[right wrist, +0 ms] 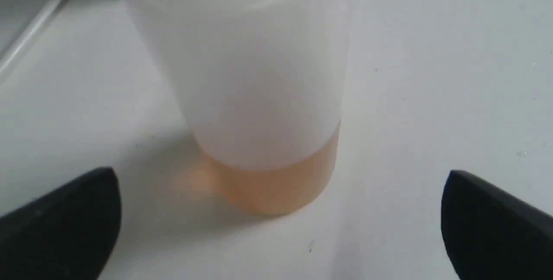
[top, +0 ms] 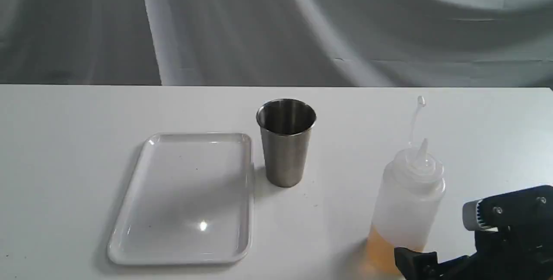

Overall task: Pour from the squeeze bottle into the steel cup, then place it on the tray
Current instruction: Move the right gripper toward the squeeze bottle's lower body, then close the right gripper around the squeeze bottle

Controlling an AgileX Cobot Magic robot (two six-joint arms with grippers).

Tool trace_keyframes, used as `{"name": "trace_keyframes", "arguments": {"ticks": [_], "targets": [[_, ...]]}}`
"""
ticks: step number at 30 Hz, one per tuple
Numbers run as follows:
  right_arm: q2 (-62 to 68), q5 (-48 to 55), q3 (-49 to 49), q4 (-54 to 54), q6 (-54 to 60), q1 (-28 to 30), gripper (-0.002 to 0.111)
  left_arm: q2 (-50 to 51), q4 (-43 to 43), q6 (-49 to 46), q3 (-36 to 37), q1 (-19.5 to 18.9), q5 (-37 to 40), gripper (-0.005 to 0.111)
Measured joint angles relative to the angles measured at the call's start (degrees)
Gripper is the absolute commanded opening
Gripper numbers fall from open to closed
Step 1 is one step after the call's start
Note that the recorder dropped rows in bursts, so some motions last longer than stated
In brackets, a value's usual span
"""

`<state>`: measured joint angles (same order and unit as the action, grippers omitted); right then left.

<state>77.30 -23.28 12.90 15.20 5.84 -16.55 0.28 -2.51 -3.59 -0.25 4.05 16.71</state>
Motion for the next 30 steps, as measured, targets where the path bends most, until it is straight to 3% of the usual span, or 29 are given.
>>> {"name": "trace_keyframes", "arguments": {"ticks": [8,30], "targets": [[6.12,-6.39,-0.24,0.00,0.00,0.00,0.103,0.00,0.00,0.00,0.00,0.00,0.00,0.008],[18.96,-6.86,10.48,0.58,0.00,0.00,0.101,0.00,0.00,0.00,0.00,0.00,0.00,0.008]]}}
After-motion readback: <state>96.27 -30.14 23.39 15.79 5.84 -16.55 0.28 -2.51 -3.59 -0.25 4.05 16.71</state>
